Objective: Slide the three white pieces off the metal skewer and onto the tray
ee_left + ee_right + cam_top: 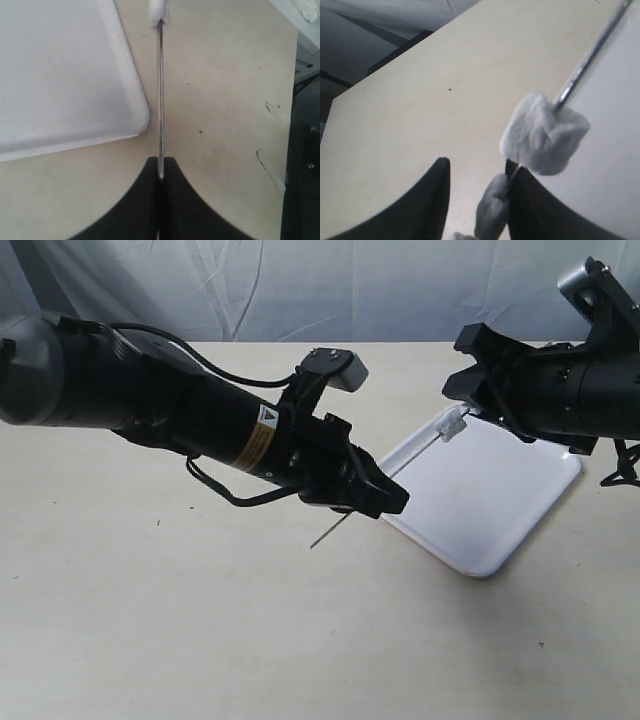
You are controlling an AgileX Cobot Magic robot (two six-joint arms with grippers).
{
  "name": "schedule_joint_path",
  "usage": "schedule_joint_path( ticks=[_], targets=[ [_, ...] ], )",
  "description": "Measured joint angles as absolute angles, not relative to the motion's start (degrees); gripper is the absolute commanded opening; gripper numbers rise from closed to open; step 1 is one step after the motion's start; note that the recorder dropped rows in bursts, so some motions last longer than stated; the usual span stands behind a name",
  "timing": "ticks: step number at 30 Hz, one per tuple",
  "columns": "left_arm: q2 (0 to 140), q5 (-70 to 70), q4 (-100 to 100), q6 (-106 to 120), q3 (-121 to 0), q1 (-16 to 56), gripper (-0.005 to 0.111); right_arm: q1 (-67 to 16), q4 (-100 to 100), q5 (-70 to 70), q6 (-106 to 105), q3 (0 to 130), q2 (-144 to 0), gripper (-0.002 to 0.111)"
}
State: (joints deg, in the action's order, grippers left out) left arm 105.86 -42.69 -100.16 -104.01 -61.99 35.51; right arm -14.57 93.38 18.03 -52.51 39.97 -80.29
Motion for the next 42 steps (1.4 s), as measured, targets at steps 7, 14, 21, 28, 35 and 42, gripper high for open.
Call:
schedule_joint_path(
  ticks=[7, 14, 21, 28, 35, 42],
  targets=[
    [108.2, -44.3, -100.2, -103.7, -62.0, 35.5, 0.0, -14.6, 91.9, 18.6, -52.5, 40.0, -80.3, 0.003],
    [108.2, -45.7, -100.3, -103.5, -62.0, 35.5, 0.0, -14.6, 91.9, 18.8, -51.6, 40.0, -80.3, 0.0],
    [108.2, -46.0, -100.4, -103.5, -62.0, 35.5, 0.0, -14.6, 91.4, 18.8, -51.6, 40.0, -80.3, 0.0],
    [108.2, -46.3, -100.4, -103.5, -62.0, 35.5, 0.011, -14.6, 89.8, 18.8, -51.4, 40.0, -80.3, 0.0],
    [108.2, -46.6, -100.4, -103.3, -62.0, 35.5, 0.03, -14.6, 88.2, 18.1, -51.9, 40.0, -80.3, 0.0],
    [108.2, -46.6, -100.4, -103.2, -62.0, 35.5, 0.03, -14.6, 88.2, 18.0, -52.0, 40.0, -80.3, 0.0]
  ],
)
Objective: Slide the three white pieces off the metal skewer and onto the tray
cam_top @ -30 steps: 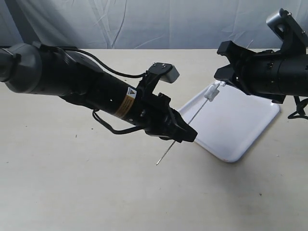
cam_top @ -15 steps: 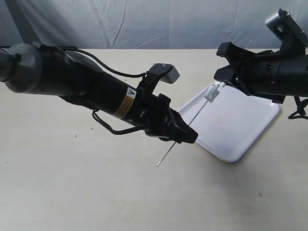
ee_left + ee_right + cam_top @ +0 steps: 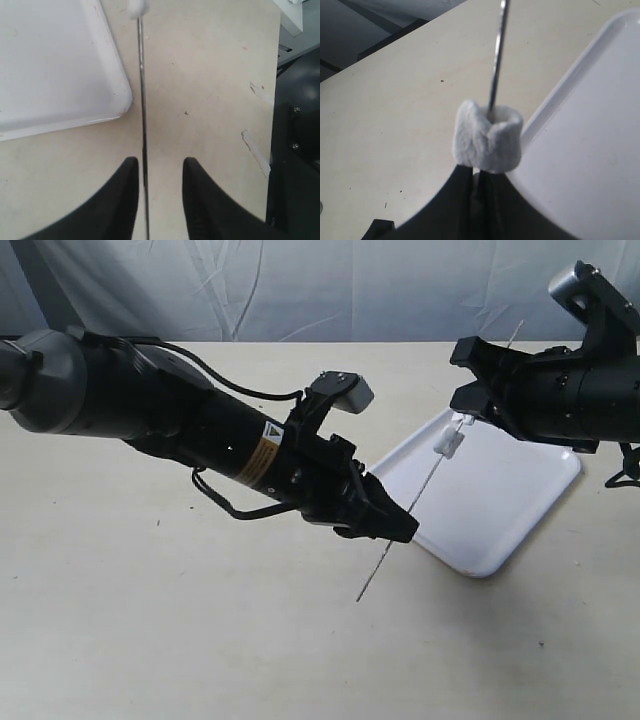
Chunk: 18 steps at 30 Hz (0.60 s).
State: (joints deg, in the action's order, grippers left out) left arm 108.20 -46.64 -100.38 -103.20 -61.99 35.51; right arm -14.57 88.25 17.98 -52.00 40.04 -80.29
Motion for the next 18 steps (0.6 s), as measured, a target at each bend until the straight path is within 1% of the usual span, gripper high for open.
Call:
schedule_joint_path(
  ticks=[6, 10, 18],
  targets=[
    [108.2, -46.6, -100.4, -103.2, -62.0, 35.5, 0.03, -14.6, 85.8, 17.6, -52.0, 40.0, -80.3, 0.0],
    [108.2, -45.9, -100.4, -103.2, -62.0, 35.5, 0.026, -14.6, 85.7, 18.1, -52.0, 40.0, -80.3, 0.0],
    [108.5, -42.8, -100.4, -103.2, -62.0, 35.5, 0.026, -14.6, 85.8, 20.3, -52.1, 40.0, -80.3, 0.0]
  ],
)
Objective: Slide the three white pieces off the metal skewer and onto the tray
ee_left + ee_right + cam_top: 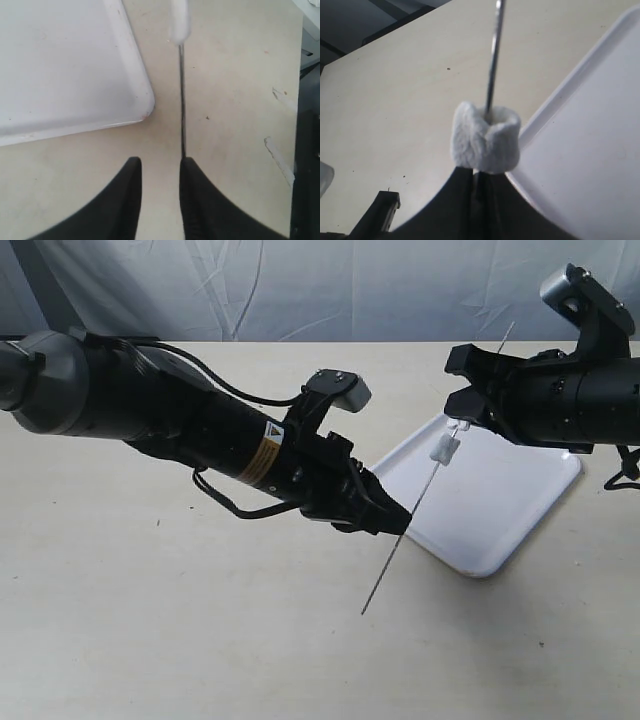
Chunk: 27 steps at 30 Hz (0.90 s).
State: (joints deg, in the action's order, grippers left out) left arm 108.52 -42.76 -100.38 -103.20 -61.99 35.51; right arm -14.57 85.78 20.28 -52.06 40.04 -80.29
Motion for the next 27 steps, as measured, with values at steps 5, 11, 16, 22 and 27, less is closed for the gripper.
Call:
schedule_joint_path(
  ticks=[5, 11, 16, 22, 27],
  targets=[
    [108.7, -41.9, -100.4, -103.2, -62.0, 35.5, 0.026, -14.6, 85.8, 21.1, -52.1, 40.0, -80.3, 0.0],
    [108.7, -42.1, -100.4, -103.2, -62.0, 35.5, 0.026, -14.6, 86.4, 22.0, -52.1, 40.0, -80.3, 0.0],
    [108.7, -42.7, -100.4, -103.1, -62.0, 35.5, 0.033, -14.6, 86.5, 22.4, -52.1, 40.0, -80.3, 0.0],
    [108.7, -42.7, -100.4, -103.1, -62.0, 34.8, 0.041, -14.6, 85.9, 22.4, -52.1, 40.0, -80.3, 0.0],
    [108.8, -47.6, -100.4, -103.1, -62.0, 33.2, 0.041, -14.6, 85.4, 21.6, -52.1, 40.0, -80.3, 0.0]
  ],
)
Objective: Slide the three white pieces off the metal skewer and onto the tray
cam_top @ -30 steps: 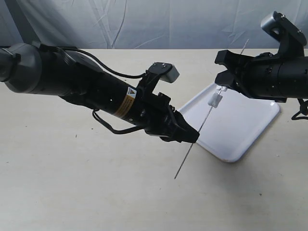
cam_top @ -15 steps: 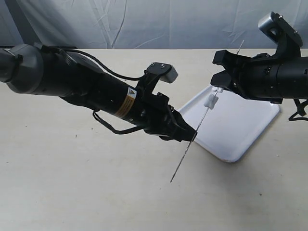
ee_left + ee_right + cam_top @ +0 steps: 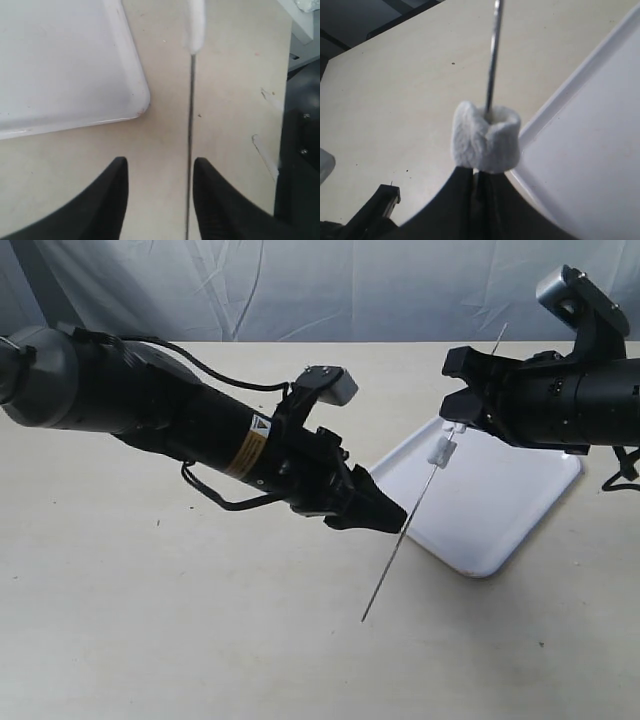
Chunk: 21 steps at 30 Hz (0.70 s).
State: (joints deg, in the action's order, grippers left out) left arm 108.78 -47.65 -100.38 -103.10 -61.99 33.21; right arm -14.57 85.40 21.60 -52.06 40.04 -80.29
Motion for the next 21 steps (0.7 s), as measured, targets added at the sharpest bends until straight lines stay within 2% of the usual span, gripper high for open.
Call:
schedule_joint_path(
  ticks=[9, 21],
  targets=[
    [108.8, -51.7, -100.4, -103.0, -62.0, 33.2, 0.041, -14.6, 84.4, 21.3, -52.1, 40.0, -80.3, 0.0],
    [108.8, -49.9, -100.2, -101.4, -62.0, 34.0, 0.041, -14.6, 86.0, 23.2, -52.1, 40.0, -80.3, 0.0]
  ],
)
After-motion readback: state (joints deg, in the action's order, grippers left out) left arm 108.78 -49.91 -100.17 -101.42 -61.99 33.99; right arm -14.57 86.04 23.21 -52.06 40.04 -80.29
